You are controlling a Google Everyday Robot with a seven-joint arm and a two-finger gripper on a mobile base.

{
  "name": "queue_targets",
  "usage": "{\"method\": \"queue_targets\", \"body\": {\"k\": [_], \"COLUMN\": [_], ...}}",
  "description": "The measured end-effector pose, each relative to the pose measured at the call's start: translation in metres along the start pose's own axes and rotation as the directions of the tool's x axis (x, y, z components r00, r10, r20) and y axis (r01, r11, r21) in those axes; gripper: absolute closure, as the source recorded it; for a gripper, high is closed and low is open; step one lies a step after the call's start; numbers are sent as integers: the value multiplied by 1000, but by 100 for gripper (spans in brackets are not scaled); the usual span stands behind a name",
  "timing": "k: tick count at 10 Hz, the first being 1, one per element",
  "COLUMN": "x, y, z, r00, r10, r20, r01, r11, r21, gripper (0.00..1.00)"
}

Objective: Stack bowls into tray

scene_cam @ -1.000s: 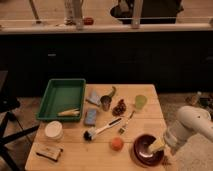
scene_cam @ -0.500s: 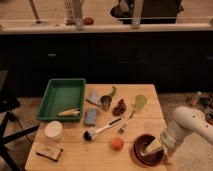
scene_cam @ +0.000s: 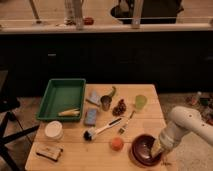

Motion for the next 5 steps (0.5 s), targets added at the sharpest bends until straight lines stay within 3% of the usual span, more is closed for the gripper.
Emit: {"method": "queue_targets", "body": {"k": [3, 5], "x": [0, 0], "y": [1, 3], "z": [-3, -6], "r00": [1000, 1000], "r10": [2, 5], "r20": [-2, -9], "r01": [-2, -5], "r11": [1000, 1000], "r21": [9, 17], "gripper": [98, 100]}}
